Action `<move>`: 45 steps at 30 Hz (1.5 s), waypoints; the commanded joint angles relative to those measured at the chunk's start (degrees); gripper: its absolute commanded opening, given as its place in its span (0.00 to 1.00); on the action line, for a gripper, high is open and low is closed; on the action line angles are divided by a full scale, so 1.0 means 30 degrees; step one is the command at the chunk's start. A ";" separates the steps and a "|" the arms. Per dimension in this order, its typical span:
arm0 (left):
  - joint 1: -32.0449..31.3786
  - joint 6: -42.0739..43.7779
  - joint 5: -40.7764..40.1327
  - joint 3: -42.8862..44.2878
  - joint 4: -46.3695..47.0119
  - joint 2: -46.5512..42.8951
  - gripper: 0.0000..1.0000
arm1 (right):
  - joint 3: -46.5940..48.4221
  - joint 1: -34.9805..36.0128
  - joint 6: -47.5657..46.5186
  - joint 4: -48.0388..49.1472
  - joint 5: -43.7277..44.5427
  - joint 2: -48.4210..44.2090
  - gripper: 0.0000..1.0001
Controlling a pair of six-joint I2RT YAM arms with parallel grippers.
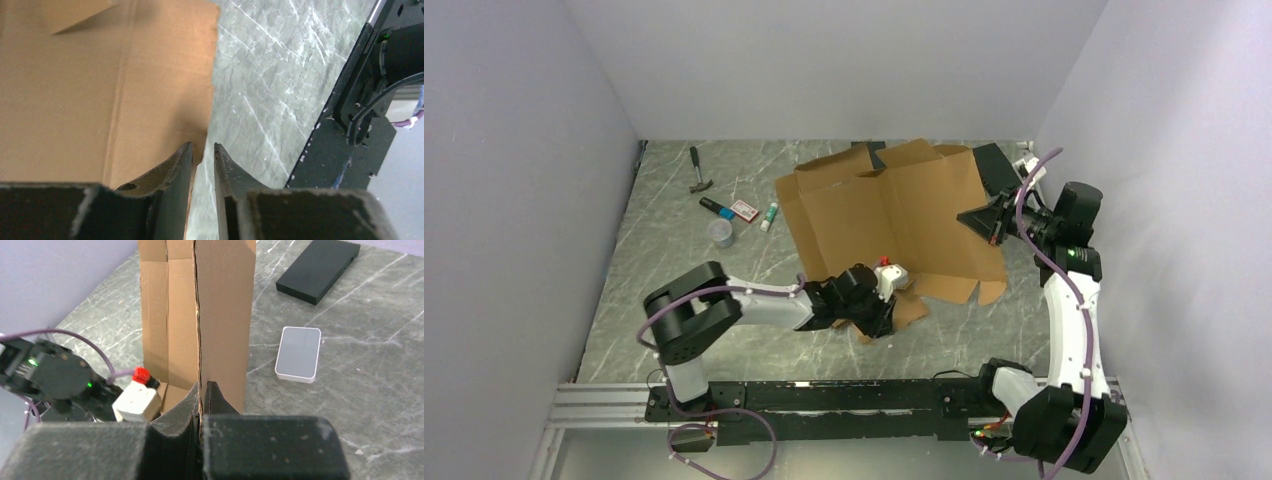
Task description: Fold the paper box
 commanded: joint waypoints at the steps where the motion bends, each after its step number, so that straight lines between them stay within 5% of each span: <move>1: 0.0033 0.0125 -0.2165 -0.0310 -0.2143 -0.4353 0.36 | -0.0650 -0.0337 -0.1456 0.1277 -0.1420 -0.1340 0.00; 8: 0.0668 0.0156 -0.5652 -0.2208 -0.3992 -1.1213 0.79 | -0.1396 -0.0786 -0.3205 0.0542 -0.1917 -0.2230 0.00; 13: 0.4179 -0.2854 -0.7208 -0.4804 -0.5205 -1.6269 0.99 | -0.1619 -0.0834 -0.2801 0.0934 -0.2073 -0.2525 0.00; 17: 0.6958 -0.5558 -0.6797 -0.6925 -0.6104 -1.9610 1.00 | -0.1737 -0.0866 -0.2293 0.1291 -0.2092 -0.2635 0.00; 24: 0.7482 -0.6961 -0.7071 -0.8527 -0.6526 -2.1430 1.00 | -0.1889 -0.0866 -0.1630 0.1754 -0.2187 -0.2720 0.00; 35: 0.8064 -0.6622 -0.7878 -0.6890 -0.4340 -1.6365 0.72 | -0.2033 -0.0866 -0.1370 0.2011 -0.2485 -0.2763 0.00; 38: 0.8173 -0.6201 -0.7759 -0.6085 -0.3592 -1.4920 0.48 | -0.2064 -0.0859 -0.1333 0.2056 -0.2513 -0.2761 0.00; 41: 0.8196 -0.5465 -0.7576 -0.5081 -0.3635 -1.4085 0.10 | -0.2097 -0.0866 -0.1418 0.2056 -0.2789 -0.2785 0.00; 43: 0.8177 -0.4808 -0.7465 -0.4397 -0.3817 -1.3729 0.00 | -0.2054 -0.0863 -0.1464 0.2006 -0.3243 -0.2810 0.00; 45: 0.8181 -0.4077 -0.7492 -0.3664 -0.4238 -1.3383 0.00 | -0.2039 -0.0866 -0.1437 0.2069 -0.3839 -0.2842 0.00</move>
